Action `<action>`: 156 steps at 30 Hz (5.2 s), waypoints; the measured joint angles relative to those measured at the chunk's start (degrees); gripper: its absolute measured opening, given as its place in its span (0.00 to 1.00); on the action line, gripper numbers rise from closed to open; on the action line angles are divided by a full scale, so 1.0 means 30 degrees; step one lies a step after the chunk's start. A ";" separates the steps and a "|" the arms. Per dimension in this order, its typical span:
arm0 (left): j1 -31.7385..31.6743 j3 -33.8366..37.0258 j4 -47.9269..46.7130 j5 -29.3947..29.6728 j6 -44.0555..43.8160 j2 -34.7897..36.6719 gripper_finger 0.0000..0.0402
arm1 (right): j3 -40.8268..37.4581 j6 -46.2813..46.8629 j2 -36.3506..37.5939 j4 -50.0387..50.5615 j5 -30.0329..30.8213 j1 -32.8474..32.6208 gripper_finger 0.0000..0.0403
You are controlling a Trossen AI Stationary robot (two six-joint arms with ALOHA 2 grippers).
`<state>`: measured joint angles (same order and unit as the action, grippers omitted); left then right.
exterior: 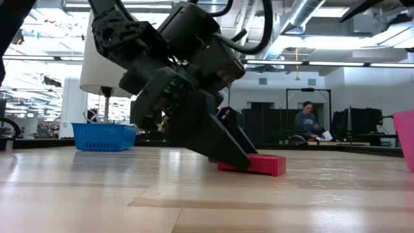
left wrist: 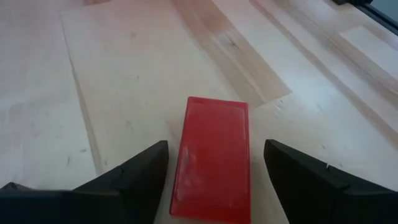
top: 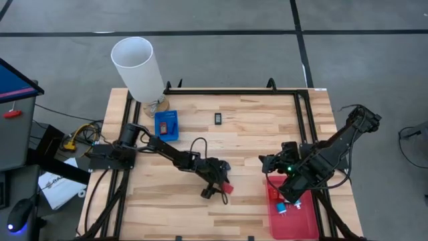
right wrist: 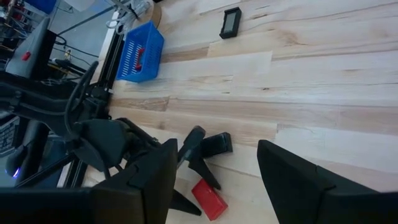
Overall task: Pick & Place Office items
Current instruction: Put the red digital timer into the blue bin, then put the bottom black digital timer into the blue bin
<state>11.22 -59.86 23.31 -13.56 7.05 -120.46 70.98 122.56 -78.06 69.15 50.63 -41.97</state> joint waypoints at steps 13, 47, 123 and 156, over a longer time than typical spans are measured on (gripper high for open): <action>-0.0015 -0.0007 -0.0074 0.0039 -0.0854 0.0029 0.37 | 0.0000 -0.0007 0.0000 0.0211 0.0000 0.0000 0.53; -0.4013 0.9269 -1.5250 1.6876 -2.2276 2.0863 0.39 | 0.0000 -0.0510 -0.0007 0.0885 0.0726 0.0036 0.53; 0.1316 0.8482 0.2449 0.9548 -0.6427 0.9349 0.72 | 0.0000 -0.0284 -0.0007 0.1515 0.0619 0.0174 0.53; 0.1908 0.2695 0.0538 1.3502 -1.0462 0.2143 0.73 | 0.0000 -0.0554 0.0000 0.1864 0.0442 -0.0106 0.53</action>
<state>16.95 -51.77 24.92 26.95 -24.34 -114.04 70.98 120.90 -78.06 74.74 51.96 -42.29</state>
